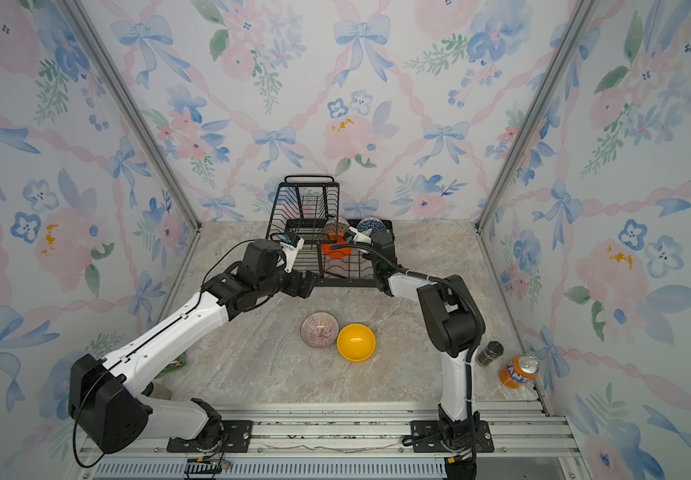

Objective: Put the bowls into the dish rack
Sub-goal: 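Carry the white lattice bowl into the rack with the right gripper while the left releases, then lower the white lattice bowl in front of the blue bowl with the right gripper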

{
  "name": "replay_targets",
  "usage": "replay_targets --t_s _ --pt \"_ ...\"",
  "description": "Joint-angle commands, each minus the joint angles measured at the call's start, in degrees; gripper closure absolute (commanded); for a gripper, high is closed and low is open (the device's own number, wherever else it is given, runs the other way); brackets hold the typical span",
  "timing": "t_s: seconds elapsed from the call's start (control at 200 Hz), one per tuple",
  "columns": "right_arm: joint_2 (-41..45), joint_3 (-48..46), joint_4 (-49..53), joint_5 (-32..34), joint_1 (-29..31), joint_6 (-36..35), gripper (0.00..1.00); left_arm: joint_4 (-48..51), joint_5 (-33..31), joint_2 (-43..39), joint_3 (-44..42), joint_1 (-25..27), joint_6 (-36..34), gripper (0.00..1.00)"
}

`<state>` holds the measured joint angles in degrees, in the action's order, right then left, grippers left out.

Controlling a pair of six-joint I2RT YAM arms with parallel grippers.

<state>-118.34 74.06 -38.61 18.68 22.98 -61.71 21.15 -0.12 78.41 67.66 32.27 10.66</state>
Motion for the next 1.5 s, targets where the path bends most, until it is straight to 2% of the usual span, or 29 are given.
replay_targets --t_s 0.0,0.26,0.52,0.99,1.495 --pt "-1.8 3.4 -9.2 1.5 -0.6 -5.1 1.00 1.4 0.1 -1.4 -0.8 -0.8 -0.1 0.02" --pt "-5.8 5.5 -15.3 1.0 -0.9 -12.0 1.00 1.4 0.1 -1.9 -1.4 -1.2 -0.1 0.02" --pt "-8.0 6.3 -18.0 -0.9 -1.8 -15.7 1.00 1.4 0.1 -2.2 -1.8 -1.3 -0.1 0.02" --pt "-10.6 6.6 -19.0 -6.0 -3.1 -15.4 1.00 1.4 0.5 -2.7 -2.2 -1.3 0.0 0.02" --pt "-11.8 5.7 -17.0 -7.6 -3.1 -13.6 1.00 1.8 0.4 -3.0 -2.6 -1.5 -0.1 0.02"
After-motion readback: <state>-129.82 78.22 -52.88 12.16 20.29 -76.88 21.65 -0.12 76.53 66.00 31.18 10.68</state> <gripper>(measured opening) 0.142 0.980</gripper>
